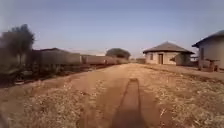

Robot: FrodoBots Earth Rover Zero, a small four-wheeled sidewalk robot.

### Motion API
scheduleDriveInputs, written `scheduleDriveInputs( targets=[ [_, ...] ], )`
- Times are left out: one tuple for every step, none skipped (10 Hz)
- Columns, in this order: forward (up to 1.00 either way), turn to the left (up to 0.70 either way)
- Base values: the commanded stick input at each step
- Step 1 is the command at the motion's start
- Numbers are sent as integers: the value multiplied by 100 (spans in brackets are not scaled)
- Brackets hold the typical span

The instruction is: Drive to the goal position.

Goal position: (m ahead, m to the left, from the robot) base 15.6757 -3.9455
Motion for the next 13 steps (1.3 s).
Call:
scheduleDriveInputs(
  targets=[
    [70,0],
    [70,0],
    [70,-4],
    [70,-15],
    [70,-26],
    [70,-35],
    [70,-35],
    [70,-18],
    [70,0],
    [70,0],
    [70,0],
    [70,0],
    [70,0]
  ],
)
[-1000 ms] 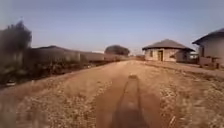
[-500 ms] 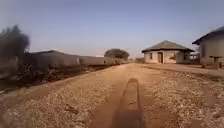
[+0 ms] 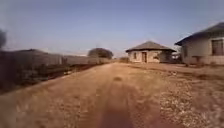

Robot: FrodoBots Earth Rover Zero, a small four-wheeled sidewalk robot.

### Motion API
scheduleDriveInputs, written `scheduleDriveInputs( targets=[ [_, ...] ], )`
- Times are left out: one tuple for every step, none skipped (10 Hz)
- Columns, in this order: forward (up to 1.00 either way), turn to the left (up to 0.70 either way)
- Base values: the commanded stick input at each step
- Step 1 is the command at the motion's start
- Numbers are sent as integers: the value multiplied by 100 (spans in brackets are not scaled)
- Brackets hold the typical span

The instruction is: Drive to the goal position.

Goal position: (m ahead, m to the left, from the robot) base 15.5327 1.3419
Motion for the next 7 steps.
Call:
scheduleDriveInputs(
  targets=[
    [70,0],
    [70,0],
    [70,0],
    [70,0],
    [70,0],
    [70,0],
    [70,0]
  ],
)
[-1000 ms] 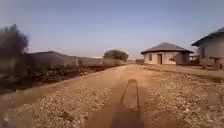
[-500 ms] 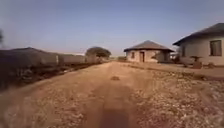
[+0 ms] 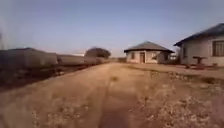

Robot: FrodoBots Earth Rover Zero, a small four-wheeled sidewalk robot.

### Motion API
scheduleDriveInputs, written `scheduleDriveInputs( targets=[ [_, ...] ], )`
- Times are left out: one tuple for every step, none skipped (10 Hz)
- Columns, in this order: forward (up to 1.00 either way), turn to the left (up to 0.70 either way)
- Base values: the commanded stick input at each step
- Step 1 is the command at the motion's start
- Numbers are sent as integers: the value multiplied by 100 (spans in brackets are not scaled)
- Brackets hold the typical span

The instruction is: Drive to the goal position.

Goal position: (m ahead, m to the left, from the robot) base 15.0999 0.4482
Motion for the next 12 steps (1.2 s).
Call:
scheduleDriveInputs(
  targets=[
    [70,0],
    [70,0],
    [70,0],
    [70,0],
    [70,0],
    [70,0],
    [70,0],
    [70,0],
    [70,0],
    [70,0],
    [70,0],
    [70,0]
  ],
)
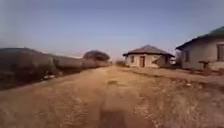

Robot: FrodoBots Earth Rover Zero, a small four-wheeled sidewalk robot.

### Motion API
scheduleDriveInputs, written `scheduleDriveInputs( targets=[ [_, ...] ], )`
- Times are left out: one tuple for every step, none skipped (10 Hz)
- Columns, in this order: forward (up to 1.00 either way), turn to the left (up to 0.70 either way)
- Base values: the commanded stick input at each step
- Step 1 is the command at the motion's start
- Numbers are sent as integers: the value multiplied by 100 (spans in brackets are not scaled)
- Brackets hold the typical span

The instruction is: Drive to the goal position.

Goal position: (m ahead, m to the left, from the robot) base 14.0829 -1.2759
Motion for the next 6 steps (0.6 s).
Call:
scheduleDriveInputs(
  targets=[
    [70,0],
    [70,0],
    [70,0],
    [70,0],
    [70,0],
    [70,0]
  ],
)
